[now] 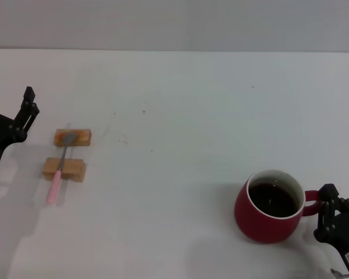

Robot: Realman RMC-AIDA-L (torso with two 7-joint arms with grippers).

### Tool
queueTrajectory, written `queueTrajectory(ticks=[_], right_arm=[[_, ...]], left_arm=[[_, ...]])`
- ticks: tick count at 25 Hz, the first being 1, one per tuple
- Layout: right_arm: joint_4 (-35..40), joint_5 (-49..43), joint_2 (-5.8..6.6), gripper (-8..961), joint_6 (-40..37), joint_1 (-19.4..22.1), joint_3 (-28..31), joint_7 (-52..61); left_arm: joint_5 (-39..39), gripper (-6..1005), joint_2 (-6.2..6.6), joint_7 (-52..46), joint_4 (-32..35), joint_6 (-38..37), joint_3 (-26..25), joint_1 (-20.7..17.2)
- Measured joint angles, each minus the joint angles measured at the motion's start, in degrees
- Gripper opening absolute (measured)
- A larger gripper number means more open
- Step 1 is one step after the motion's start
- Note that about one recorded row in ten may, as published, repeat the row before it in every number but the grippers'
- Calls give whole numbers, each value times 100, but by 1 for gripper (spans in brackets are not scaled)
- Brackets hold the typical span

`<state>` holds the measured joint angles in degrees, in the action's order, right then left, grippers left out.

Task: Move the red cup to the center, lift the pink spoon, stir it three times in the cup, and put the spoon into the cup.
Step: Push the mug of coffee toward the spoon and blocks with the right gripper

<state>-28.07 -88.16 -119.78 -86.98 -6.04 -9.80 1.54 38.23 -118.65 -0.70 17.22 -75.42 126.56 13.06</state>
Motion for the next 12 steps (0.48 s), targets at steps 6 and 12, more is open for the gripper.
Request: queueTrajectory(ticks=[6,12], right_arm=[[25,0,9,-1,88,-158,1,12],[72,0,14,-1,192,-269,13,10]], left_arm=[[0,841,0,0,-1,0,0,-15],[0,841,0,0,-9,1,0,-36]])
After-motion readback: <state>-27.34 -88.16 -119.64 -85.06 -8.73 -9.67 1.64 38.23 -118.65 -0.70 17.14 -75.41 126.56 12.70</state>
